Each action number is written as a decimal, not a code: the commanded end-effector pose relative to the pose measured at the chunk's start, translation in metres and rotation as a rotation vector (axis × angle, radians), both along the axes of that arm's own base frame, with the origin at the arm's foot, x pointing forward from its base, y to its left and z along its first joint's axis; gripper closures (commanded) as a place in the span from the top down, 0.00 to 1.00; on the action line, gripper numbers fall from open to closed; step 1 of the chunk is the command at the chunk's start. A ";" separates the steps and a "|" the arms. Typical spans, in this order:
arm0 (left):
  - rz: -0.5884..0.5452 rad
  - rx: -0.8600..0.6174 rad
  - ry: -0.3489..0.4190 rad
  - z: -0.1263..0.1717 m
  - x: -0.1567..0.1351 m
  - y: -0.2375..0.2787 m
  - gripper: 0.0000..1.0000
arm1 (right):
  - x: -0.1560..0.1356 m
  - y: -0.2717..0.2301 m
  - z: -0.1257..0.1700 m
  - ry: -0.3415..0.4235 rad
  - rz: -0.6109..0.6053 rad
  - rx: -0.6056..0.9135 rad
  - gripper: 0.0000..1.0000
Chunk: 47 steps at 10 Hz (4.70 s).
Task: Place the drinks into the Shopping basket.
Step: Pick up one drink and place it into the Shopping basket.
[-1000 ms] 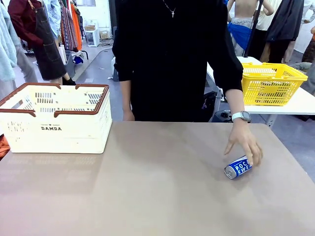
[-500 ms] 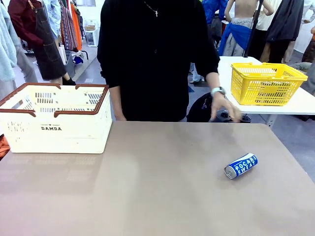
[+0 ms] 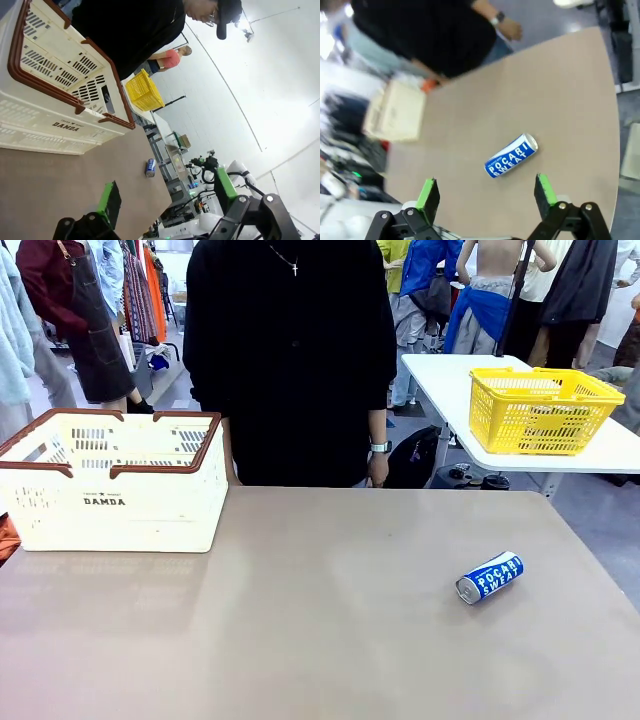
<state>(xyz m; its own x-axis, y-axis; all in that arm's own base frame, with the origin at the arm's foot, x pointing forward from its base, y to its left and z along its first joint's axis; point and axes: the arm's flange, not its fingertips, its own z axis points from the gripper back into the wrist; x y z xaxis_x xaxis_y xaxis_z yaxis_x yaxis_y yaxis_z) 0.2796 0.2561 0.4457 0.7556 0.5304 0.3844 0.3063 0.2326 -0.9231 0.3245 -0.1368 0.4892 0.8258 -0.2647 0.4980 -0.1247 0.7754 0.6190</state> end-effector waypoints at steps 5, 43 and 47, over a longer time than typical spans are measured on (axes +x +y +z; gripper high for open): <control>0.001 -0.014 -0.006 0.003 -0.002 0.001 1.00 | 0.033 0.160 -0.047 0.113 0.154 -0.558 1.00; 0.001 -0.014 -0.006 0.003 -0.002 0.001 1.00 | 0.141 0.191 -0.189 -0.223 1.643 -1.013 0.00; 0.001 -0.014 -0.006 0.003 -0.002 0.001 1.00 | 0.055 0.162 -0.078 -0.122 1.453 -0.894 0.00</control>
<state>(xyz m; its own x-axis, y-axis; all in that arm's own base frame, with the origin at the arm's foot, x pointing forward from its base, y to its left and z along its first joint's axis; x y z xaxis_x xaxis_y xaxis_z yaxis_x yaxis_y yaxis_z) 0.2792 0.2566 0.4456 0.7553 0.5313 0.3838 0.3055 0.2327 -0.9233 0.4150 0.0292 0.3656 -0.0269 0.9906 0.1343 -0.9990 -0.0316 0.0327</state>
